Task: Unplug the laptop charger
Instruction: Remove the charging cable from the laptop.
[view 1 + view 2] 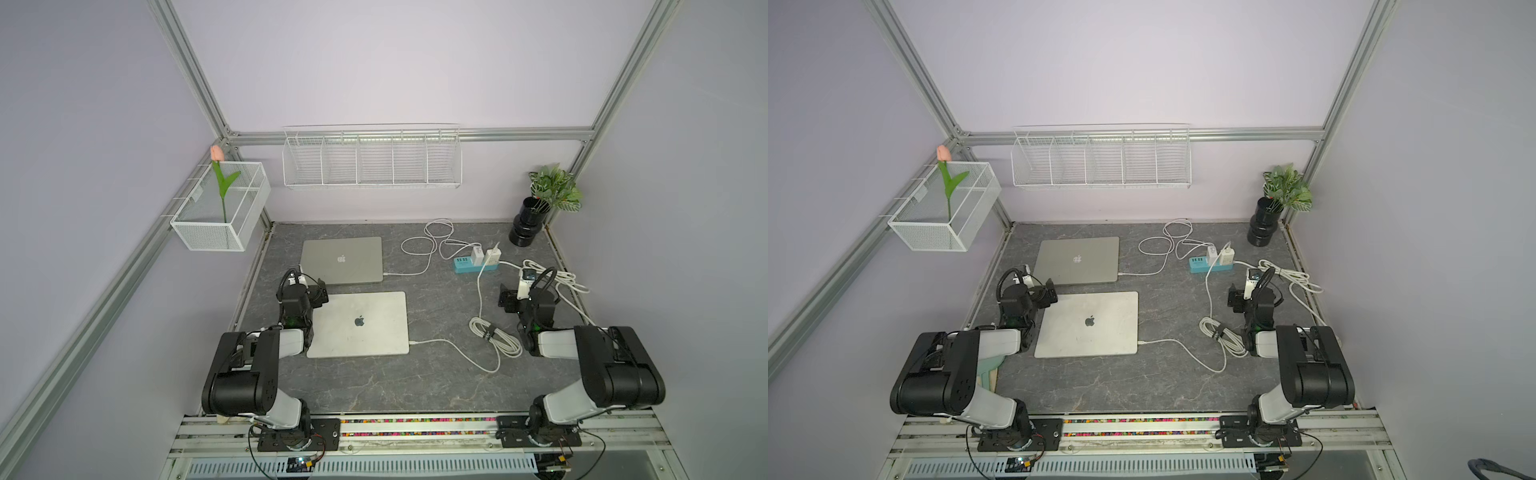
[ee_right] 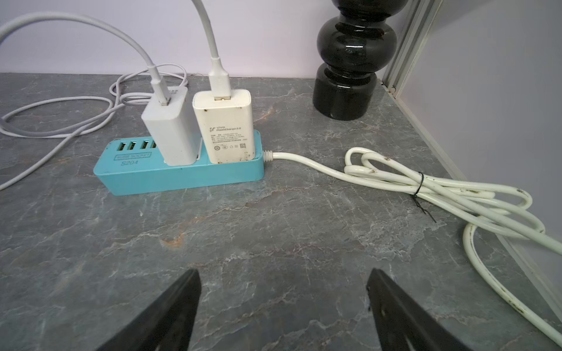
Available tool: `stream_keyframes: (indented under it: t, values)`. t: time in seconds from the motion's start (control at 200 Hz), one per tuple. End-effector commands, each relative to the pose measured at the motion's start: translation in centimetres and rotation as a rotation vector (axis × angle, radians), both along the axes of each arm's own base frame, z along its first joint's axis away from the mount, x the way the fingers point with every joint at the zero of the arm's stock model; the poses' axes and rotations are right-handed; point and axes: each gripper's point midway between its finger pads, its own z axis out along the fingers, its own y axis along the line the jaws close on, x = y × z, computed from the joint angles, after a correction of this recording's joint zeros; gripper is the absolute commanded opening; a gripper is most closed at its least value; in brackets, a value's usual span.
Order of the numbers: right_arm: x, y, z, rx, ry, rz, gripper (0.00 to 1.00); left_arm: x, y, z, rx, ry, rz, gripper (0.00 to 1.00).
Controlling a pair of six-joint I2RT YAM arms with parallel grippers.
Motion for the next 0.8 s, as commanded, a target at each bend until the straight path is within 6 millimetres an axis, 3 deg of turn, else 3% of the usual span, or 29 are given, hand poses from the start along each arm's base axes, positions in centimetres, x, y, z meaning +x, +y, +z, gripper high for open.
stream_keyframes:
  t: [0.0,0.59,0.7,0.795]
  values:
    - [0.4,0.0,0.6,-0.015,-0.016,-0.006,0.89,0.4,-0.1,0.9,-0.002,-0.025,-0.007,0.99]
    - [0.3,-0.5,0.9,-0.026,-0.033,-0.042,0.89,0.5,-0.1,1.1,0.005,-0.033,-0.008,1.0]
    - [-0.8,-2.1,3.9,-0.041,-0.043,-0.153,0.89,-0.1,-0.3,4.1,0.062,-0.054,0.027,0.93]
    - [-2.1,-2.7,7.7,0.016,-0.033,-0.209,0.91,-1.1,-0.1,8.8,0.009,-0.066,0.14,0.93]
